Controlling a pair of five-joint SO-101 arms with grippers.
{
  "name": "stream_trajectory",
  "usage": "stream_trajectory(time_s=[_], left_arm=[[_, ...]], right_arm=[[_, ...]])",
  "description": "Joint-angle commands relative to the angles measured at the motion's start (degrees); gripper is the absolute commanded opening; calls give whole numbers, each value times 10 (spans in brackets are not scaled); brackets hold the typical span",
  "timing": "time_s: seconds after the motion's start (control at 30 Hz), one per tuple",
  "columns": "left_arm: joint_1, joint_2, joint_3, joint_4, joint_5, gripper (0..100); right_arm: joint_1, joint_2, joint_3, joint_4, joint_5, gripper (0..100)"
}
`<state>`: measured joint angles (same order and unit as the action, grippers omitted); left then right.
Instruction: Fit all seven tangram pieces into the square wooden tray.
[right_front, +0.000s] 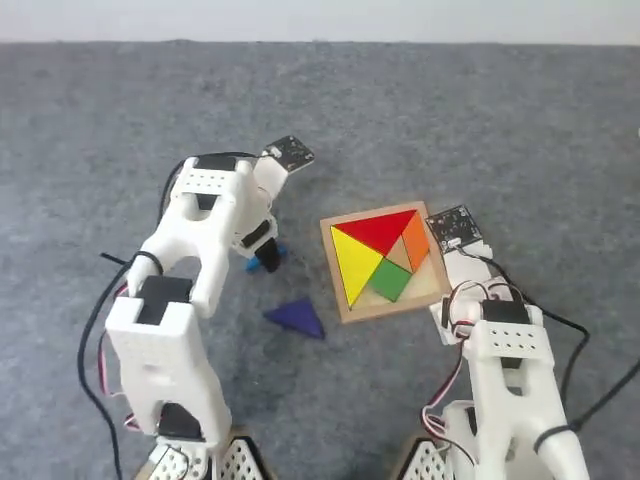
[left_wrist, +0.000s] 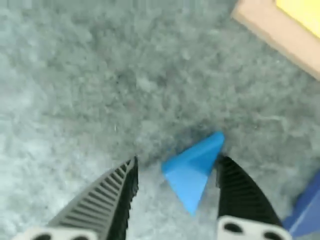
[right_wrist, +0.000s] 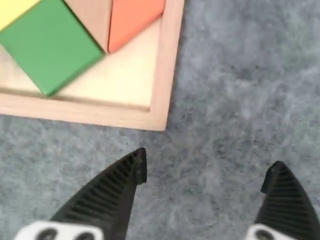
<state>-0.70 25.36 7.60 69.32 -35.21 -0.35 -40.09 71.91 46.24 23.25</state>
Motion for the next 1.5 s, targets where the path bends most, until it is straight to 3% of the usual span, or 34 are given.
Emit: stream_trajectory(time_s=[0.0,0.97,1.2,1.47], left_arm=[[34,-4,-22,-18,-33,239],[34,-4,9,54,-47,212],[35,-4,9,82,-47,127],[55,-11,-24,96,-11,119]], right_arm=[[5,-18,-4,-11,-6,362],[5,-18,-4,-11,-6,362],[5,-18,-4,-11,-6,362],[7,-18,-4,-11,-6,362]])
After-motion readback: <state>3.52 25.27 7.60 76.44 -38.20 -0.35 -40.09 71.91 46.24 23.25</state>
